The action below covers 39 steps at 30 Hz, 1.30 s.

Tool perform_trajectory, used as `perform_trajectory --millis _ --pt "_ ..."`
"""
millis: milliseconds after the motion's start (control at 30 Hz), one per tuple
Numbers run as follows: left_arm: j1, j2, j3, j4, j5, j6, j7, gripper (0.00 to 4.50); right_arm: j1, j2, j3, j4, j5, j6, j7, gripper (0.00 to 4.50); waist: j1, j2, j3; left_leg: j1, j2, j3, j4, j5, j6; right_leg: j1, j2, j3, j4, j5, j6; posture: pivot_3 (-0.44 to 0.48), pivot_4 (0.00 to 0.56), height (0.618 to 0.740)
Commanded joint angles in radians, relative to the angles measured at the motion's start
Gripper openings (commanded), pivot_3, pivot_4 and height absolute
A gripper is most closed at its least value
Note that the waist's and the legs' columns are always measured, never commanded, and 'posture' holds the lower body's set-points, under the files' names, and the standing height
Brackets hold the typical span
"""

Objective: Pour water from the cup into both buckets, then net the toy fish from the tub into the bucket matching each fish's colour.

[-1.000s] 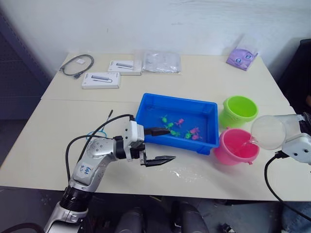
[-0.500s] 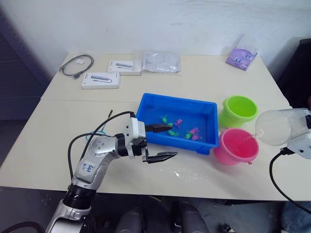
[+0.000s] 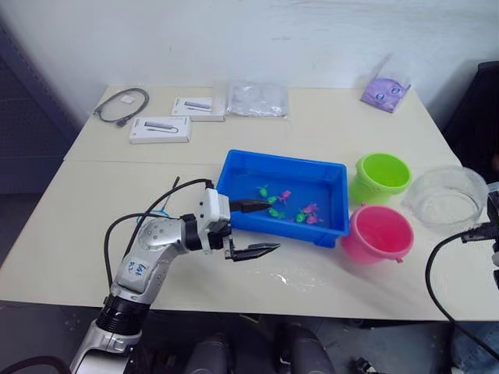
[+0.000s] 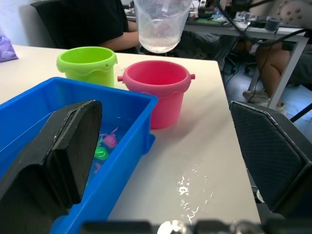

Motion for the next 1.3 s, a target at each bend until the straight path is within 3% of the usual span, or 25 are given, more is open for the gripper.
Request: perform_trajectory --millis 33,367,667,1000,1300 --pt "-0.029 0.019 0.063 -0.005 -0.033 0.016 0.009 4.50 -0.074 -0.040 -0.082 -0.047 0.104 0.194 -0.040 0.05 0.000 0.000 0.000 0.000 0.000 0.000 0.000 0.000 0.000 0.000 0.000 0.000 0.000 0.000 0.000 0.000 0.150 0.740" --pt "-0.065 -0.014 0.120 0.008 -0.060 0.054 0.061 4.50 -0.324 -0.207 0.076 0.106 -0.010 0.518 -0.133 0.05 0.001 0.000 0.000 -0.001 -0.001 0.000 0.000 0.000 0.001 0.000 -0.001 0.000 0.000 0.000 0.000 0.000 0.150 0.740" --pt "-0.076 -0.057 0.164 -0.012 -0.076 0.087 0.155 4.50 -0.370 -0.348 0.323 0.296 -0.338 0.168 -0.237 0.05 0.006 0.000 0.000 -0.002 -0.001 0.000 0.000 0.001 0.001 -0.001 0.000 -0.001 -0.001 0.000 0.001 0.000 0.150 0.740" --pt "-0.088 -0.065 0.159 -0.023 -0.067 0.091 0.181 4.50 -0.501 -0.367 0.517 0.445 -0.569 -0.010 -0.331 0.05 -0.003 0.000 0.000 -0.002 -0.001 0.000 0.001 0.002 -0.003 -0.001 0.000 -0.001 -0.001 0.001 0.001 0.000 0.150 0.740" --pt "-0.148 -0.073 0.120 0.003 -0.005 0.062 0.196 4.50 -0.558 -0.372 0.584 0.542 -0.687 -0.047 -0.354 0.05 -0.003 0.000 0.000 -0.002 -0.001 0.000 0.001 0.003 -0.003 -0.001 0.000 -0.001 -0.002 0.001 0.001 0.000 0.150 0.740"
